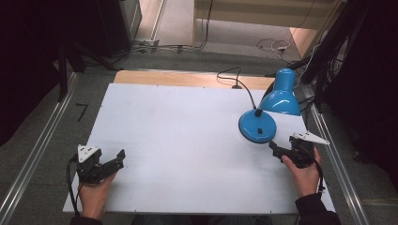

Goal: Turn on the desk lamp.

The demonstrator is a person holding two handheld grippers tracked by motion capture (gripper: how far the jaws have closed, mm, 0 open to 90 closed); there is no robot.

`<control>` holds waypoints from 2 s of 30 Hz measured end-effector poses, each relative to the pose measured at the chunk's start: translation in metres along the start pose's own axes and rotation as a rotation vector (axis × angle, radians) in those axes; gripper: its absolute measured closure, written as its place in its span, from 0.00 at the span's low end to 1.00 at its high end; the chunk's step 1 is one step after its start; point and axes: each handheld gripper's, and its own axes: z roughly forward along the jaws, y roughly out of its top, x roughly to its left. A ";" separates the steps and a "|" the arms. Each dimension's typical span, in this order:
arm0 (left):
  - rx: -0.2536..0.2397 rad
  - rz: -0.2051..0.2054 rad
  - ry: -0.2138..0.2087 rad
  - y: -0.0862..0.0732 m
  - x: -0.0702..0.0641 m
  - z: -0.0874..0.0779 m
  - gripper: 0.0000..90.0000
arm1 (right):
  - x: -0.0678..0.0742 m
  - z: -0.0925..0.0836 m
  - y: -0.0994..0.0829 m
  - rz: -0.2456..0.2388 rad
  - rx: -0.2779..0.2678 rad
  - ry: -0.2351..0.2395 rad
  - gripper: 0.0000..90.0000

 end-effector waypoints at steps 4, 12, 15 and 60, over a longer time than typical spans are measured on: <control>-0.004 -0.001 -0.003 0.000 0.000 -0.001 0.18 | 0.002 0.001 0.002 -0.003 0.000 0.005 0.15; -0.003 -0.001 -0.002 0.000 0.000 -0.001 0.18 | 0.006 0.004 0.008 -0.004 -0.013 0.014 0.15; -0.003 0.001 -0.002 0.000 0.000 -0.001 0.18 | 0.007 0.004 0.009 -0.006 -0.014 0.016 0.15; 0.002 0.002 -0.004 0.000 0.000 0.001 0.18 | 0.028 0.030 0.030 -0.021 -0.043 0.050 0.23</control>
